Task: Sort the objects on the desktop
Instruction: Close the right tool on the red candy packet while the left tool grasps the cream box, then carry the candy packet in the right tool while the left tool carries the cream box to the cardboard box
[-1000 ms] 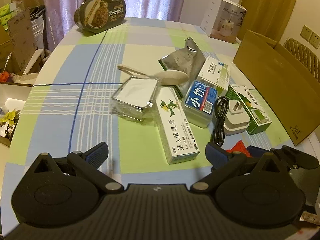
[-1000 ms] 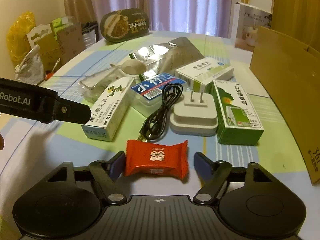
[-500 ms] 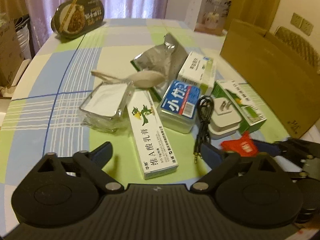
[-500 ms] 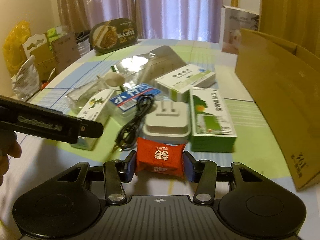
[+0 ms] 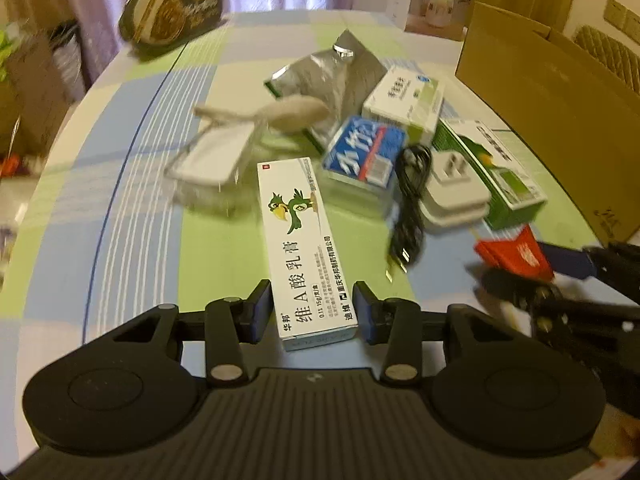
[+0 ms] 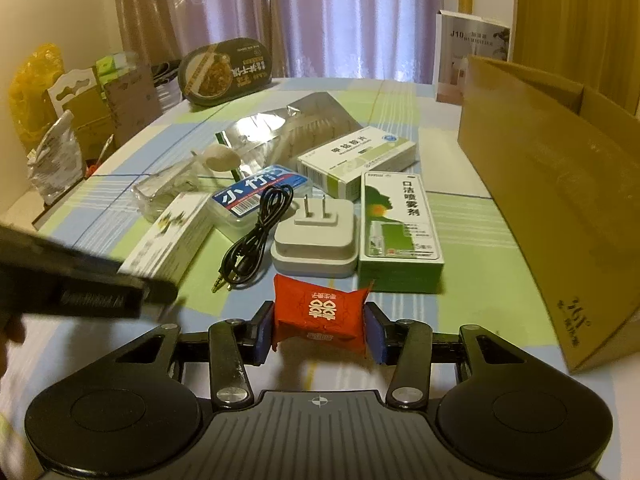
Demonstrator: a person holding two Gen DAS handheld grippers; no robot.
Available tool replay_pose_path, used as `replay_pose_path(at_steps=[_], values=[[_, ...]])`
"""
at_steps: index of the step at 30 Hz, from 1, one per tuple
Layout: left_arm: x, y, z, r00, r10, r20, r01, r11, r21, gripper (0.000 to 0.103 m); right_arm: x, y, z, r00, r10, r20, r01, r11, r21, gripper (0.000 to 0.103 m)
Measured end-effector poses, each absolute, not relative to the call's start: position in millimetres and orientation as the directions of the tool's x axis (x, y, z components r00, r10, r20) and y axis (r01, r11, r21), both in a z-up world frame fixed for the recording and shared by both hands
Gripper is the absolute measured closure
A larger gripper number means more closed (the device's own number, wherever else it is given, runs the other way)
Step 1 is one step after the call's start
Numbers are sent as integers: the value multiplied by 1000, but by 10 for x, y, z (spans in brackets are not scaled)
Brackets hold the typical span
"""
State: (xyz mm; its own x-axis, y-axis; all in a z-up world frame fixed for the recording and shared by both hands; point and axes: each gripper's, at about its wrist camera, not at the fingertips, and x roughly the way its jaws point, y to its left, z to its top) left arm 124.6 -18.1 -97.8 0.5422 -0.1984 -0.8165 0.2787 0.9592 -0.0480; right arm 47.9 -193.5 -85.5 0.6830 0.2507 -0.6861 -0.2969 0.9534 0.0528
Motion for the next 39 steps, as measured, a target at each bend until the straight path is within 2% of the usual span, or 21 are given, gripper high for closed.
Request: replay_pose_path(at_steps=[6,7,9,15,20,23,26,27,28,30,34,39], values=[[687,-334,-946,528,-205,-824,245,966,-83,64,303,-2089,-812,665,257,-701,-319,947,44,59],[629,-348,-947,535,-198,-821,235,969,-80,53,271,-2116,-813,664,254,-704,-319,947,41,59],[583,-365,-951,547,-187,-816,213,974,-80,42,222,-2157,-828,661,246,-708,-317,948,33,59],[700,-390,-979,572,-154,-805,218,975,-31,40,211,-2209,-924,644,222,-732,-298,954,27,58],[851,-428,-1027,579,-153,-801,243,970,-10,40,246,-2211,-979,635,220,-740,-301,953,25,48],[906,-452,-1038,586,-153,-796,246,969,-5,40,262,-2217,-987,639,222,-737,-301,953,27,47],[946,-483,-1055,585,-154,-796,258,966,2,44,282,-2223,-992,642,219,-734,-299,954,23,47],[955,-489,-1061,581,-155,-799,260,966,2,49,288,-2228,-991,643,219,-734,-297,955,25,47],[960,-495,-1064,579,-153,-801,262,965,6,59,295,-2229,-990,643,218,-734,-294,955,26,48],[951,-505,-1058,585,-140,-799,262,965,22,68,303,-2229,-986,645,215,-734,-292,956,24,52],[928,-476,-1041,587,-138,-797,248,969,15,70,296,-2242,-965,646,224,-730,-299,954,28,60],[841,-422,-932,606,-130,-785,215,977,4,70,259,-2254,-878,666,233,-709,-304,952,27,61]])
